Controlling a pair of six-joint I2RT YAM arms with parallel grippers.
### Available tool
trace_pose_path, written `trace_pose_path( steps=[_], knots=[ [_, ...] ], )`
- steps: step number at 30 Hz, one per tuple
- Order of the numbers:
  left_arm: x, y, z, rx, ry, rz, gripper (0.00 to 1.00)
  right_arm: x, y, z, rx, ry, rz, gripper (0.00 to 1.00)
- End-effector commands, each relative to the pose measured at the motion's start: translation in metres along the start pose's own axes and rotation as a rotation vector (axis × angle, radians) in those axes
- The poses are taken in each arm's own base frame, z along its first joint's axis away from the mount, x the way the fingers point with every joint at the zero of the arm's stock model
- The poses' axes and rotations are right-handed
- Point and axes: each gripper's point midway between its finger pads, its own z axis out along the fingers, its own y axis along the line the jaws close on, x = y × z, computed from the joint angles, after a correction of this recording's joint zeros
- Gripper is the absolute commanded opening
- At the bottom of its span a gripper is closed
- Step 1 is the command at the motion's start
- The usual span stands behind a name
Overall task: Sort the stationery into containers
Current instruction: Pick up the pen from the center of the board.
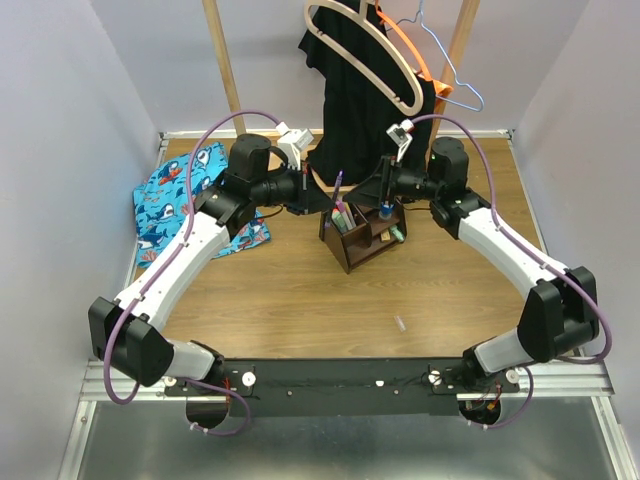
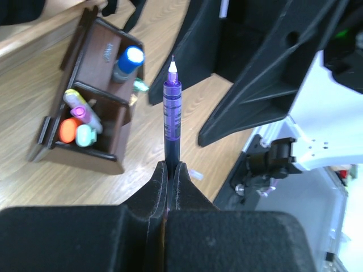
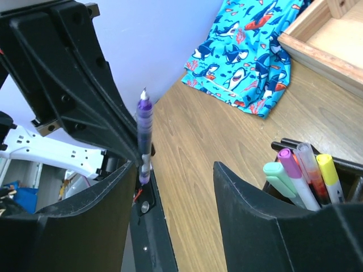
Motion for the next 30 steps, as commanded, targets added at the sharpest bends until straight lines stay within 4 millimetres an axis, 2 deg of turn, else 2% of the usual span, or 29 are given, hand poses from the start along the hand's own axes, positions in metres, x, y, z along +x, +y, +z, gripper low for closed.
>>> trace_pose_path(
  steps=[1,10,17,20,21,23,24,26,27,28,30],
  knots=[
    [-0.001,-0.015,0.002,0.095,-0.003,-0.029,0.0,-0.013,0.022,0.01,-0.1,-0.014,-0.064,0.65],
    [0.001,-0.017,0.004,0.12,0.0,-0.047,0.0,-0.014,0.033,0.019,-0.139,-0.011,-0.078,0.64],
    [-0.001,-0.019,0.005,0.135,-0.003,-0.05,0.0,-0.015,0.032,0.023,-0.136,-0.014,-0.079,0.5],
    [-0.002,-0.019,0.006,0.138,-0.005,-0.053,0.0,-0.016,0.03,0.024,-0.135,-0.015,-0.079,0.35],
    [-0.001,-0.018,0.007,0.135,-0.003,-0.056,0.0,-0.015,0.029,0.025,-0.133,-0.015,-0.08,0.24],
    [-0.002,-0.017,0.007,0.131,-0.007,-0.059,0.0,-0.016,0.028,0.025,-0.125,-0.017,-0.076,0.12],
    [-0.002,-0.018,0.007,0.131,-0.008,-0.057,0.0,-0.016,0.028,0.025,-0.121,-0.019,-0.076,0.01],
    [0.0,-0.02,0.006,0.145,-0.005,-0.054,0.0,-0.016,0.026,0.025,-0.108,-0.025,-0.066,0.01],
    [0.0,-0.02,0.006,0.15,-0.004,-0.055,0.03,-0.017,0.026,0.025,-0.105,-0.03,-0.065,0.01],
    [0.002,-0.022,0.006,0.159,0.001,-0.058,0.17,-0.018,0.027,0.024,-0.107,-0.036,-0.07,0.01],
    [0.006,-0.02,0.005,0.153,0.004,-0.063,0.3,-0.02,0.028,0.024,-0.104,-0.042,-0.07,0.01]
  ],
)
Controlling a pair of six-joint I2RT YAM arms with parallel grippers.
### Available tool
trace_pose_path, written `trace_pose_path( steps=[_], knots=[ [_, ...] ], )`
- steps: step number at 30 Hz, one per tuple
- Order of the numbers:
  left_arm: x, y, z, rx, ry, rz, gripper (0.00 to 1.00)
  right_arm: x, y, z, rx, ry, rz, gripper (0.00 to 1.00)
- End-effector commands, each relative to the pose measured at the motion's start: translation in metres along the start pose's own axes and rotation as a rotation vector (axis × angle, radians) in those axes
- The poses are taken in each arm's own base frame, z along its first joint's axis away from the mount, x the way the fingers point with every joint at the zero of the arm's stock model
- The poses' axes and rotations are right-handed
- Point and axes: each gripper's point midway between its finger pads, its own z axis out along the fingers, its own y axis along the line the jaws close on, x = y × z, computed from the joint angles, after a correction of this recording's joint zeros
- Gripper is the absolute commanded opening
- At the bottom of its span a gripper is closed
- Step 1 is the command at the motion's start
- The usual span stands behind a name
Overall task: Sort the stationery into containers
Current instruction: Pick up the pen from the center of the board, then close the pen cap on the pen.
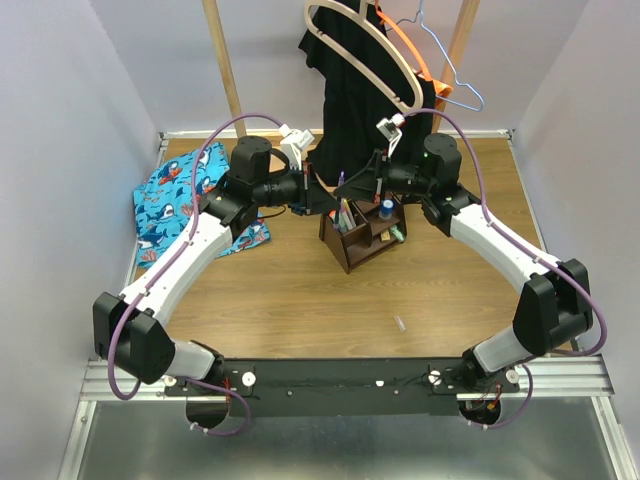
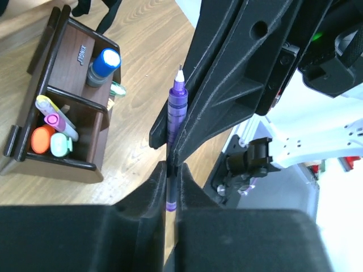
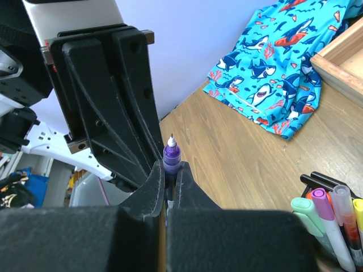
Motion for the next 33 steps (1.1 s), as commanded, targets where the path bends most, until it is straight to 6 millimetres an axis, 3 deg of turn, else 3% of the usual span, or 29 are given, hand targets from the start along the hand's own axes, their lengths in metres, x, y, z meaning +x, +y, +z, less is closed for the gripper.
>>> trace_pose_path(
  steps=[1,6,13,19,27,30,33],
  knots=[
    [0.006,-0.007,-0.002,0.043,0.009,-0.01,0.37,-0.011,0.004,0.003,0.001,-0.034,-0.04,0.01],
    [0.009,-0.008,-0.003,0.053,0.015,-0.006,0.38,-0.014,0.003,0.003,0.01,-0.042,-0.028,0.01],
    [0.01,-0.009,-0.003,0.06,0.015,0.005,0.26,-0.012,-0.001,0.004,0.02,-0.044,-0.019,0.01],
    [0.01,-0.012,-0.003,0.083,0.015,0.002,0.24,-0.013,-0.005,0.006,0.03,-0.051,0.0,0.01],
    [0.01,-0.017,-0.002,0.118,0.019,0.007,0.26,-0.017,-0.011,0.01,0.037,-0.059,0.017,0.01],
    [0.01,-0.017,-0.001,0.126,0.017,0.009,0.33,-0.017,-0.013,0.012,0.044,-0.062,0.038,0.01],
    [0.011,-0.016,0.0,0.128,0.02,0.01,0.31,-0.017,-0.014,0.011,0.05,-0.064,0.046,0.01]
  ],
)
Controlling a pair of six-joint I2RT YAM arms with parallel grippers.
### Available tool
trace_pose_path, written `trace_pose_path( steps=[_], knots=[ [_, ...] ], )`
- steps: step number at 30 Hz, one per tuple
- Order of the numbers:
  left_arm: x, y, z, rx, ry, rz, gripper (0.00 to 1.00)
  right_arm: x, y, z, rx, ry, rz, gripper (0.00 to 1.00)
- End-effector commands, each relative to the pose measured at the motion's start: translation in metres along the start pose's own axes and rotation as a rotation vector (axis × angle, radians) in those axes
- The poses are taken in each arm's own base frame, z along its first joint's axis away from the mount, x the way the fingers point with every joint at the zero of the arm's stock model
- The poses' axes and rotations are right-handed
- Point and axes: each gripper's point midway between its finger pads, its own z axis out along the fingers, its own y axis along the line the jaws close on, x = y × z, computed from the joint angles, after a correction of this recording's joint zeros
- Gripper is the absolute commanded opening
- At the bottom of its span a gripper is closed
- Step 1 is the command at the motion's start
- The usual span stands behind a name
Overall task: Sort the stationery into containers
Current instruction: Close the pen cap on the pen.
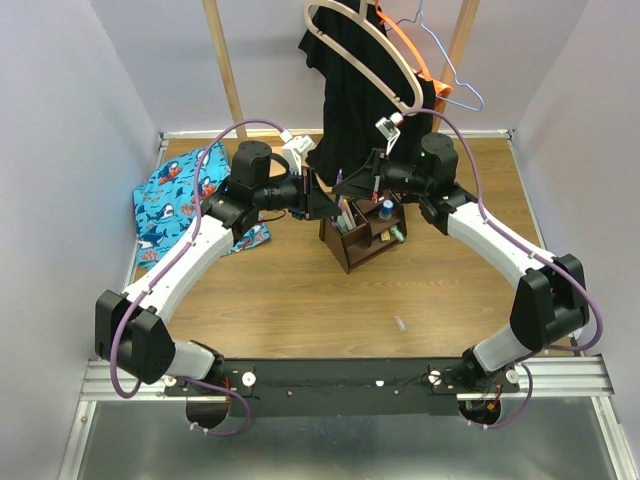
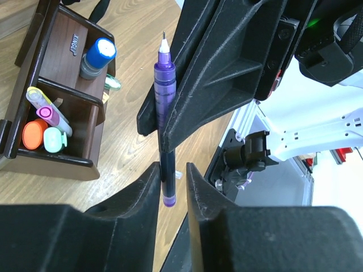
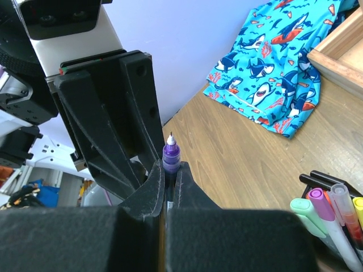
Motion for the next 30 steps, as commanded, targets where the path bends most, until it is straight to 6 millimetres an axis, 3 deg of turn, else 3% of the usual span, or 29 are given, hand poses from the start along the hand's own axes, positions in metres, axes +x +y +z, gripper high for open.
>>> trace_pose_path(
  steps=[1,11,13,14,20,26,30],
  knots=[
    [-0.001,-0.021,-0.003,0.094,0.004,0.031,0.31,-0.014,-0.004,0.007,0.023,-0.046,-0.015,0.01],
    [0.0,-0.018,0.002,0.089,0.0,0.029,0.17,-0.016,-0.01,0.009,0.049,-0.06,0.031,0.01],
    [0.0,-0.019,0.002,0.092,0.0,0.031,0.2,-0.016,-0.011,0.009,0.053,-0.06,0.039,0.01],
    [-0.001,-0.019,0.002,0.094,-0.001,0.034,0.27,-0.015,-0.012,0.009,0.054,-0.059,0.043,0.01],
    [0.0,-0.017,0.005,0.09,0.002,0.046,0.32,-0.013,-0.014,0.01,0.06,-0.057,0.067,0.01],
    [0.002,-0.015,0.007,0.091,0.006,0.04,0.06,-0.01,-0.015,0.008,0.066,-0.057,0.075,0.01],
    [0.002,-0.014,0.009,0.095,0.011,0.039,0.0,-0.01,-0.018,0.01,0.072,-0.057,0.087,0.01]
  ],
)
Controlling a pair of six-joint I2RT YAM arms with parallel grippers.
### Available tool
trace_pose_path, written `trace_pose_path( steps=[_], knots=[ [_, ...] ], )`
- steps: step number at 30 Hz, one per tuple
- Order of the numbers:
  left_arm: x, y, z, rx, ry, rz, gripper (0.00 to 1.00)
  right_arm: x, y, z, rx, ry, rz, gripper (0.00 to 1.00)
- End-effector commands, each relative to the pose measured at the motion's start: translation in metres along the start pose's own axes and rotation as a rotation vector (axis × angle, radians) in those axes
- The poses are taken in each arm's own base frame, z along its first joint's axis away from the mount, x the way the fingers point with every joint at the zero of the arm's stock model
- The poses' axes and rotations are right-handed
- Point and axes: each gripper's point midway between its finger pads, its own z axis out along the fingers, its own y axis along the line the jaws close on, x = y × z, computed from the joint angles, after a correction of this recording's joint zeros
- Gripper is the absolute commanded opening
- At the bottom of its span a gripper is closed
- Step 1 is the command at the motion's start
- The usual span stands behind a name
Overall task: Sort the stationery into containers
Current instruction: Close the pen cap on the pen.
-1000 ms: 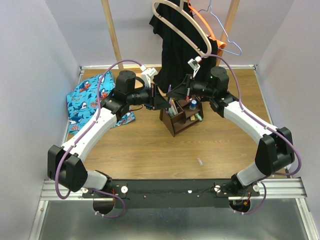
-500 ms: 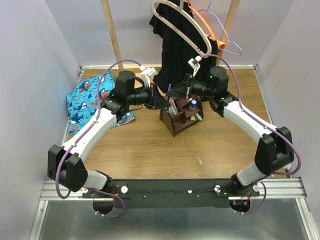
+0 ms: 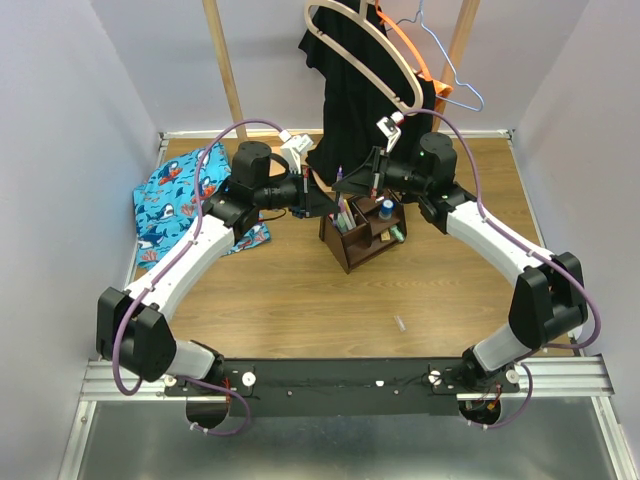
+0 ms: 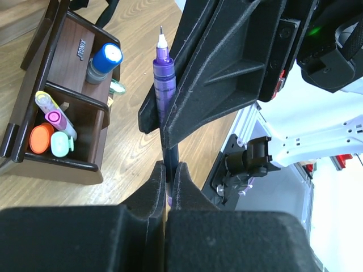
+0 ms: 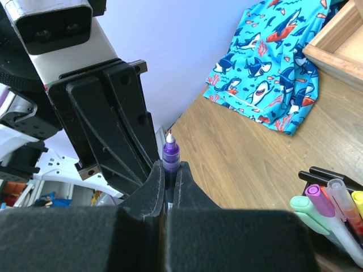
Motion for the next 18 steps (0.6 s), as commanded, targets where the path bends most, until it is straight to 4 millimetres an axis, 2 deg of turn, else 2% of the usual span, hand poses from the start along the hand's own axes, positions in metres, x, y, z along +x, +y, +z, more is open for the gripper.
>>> trace_pose_path(
  steps=[1,2,3,4,6,7,8,10,11,13,14,15,16,17,18],
  knots=[
    [0.003,-0.02,0.006,0.099,0.026,0.042,0.0,-0.009,-0.011,0.008,0.04,-0.044,0.001,0.01],
    [0.002,-0.021,0.006,0.1,0.026,0.056,0.0,-0.007,-0.015,0.007,0.063,-0.038,0.02,0.06],
    [0.001,-0.023,0.004,0.098,0.03,0.065,0.0,-0.011,-0.02,0.006,0.098,-0.056,0.011,0.32],
    [0.0,-0.024,0.003,0.094,0.033,0.075,0.0,-0.013,-0.019,0.004,0.116,-0.062,0.0,0.46],
    [-0.001,-0.027,-0.002,0.088,0.041,0.115,0.0,-0.007,-0.02,-0.003,0.125,-0.034,-0.05,0.66],
    [0.0,-0.026,-0.003,0.082,0.046,0.124,0.0,-0.007,-0.008,-0.009,0.099,-0.03,-0.095,0.69],
    [0.002,-0.025,-0.004,0.073,0.05,0.131,0.0,0.0,-0.008,-0.014,0.099,-0.002,-0.108,0.75],
    [0.01,-0.018,-0.007,0.043,0.064,0.142,0.0,0.007,-0.002,-0.024,0.103,0.03,-0.218,0.76],
    [0.013,-0.013,-0.009,0.028,0.069,0.137,0.0,0.018,0.004,-0.037,0.128,0.071,-0.218,0.77],
    [0.019,-0.004,-0.015,-0.014,0.071,0.135,0.0,0.031,0.001,-0.052,0.161,0.133,-0.368,0.77],
    [0.02,0.0,-0.018,-0.031,0.069,0.135,0.0,0.049,0.003,-0.068,0.194,0.2,-0.365,0.76],
    [0.024,0.004,-0.023,-0.047,0.075,0.126,0.0,0.054,-0.008,-0.078,0.239,0.24,-0.473,0.76],
    [0.022,0.012,-0.027,-0.075,0.065,0.126,0.0,0.06,-0.011,-0.086,0.269,0.274,-0.492,0.76],
    [0.022,0.017,-0.03,-0.091,0.062,0.12,0.0,0.08,-0.017,-0.101,0.308,0.353,-0.462,0.76],
    [0.024,0.021,-0.034,-0.102,0.059,0.112,0.0,0.086,-0.02,-0.111,0.318,0.4,-0.542,0.74]
  ],
)
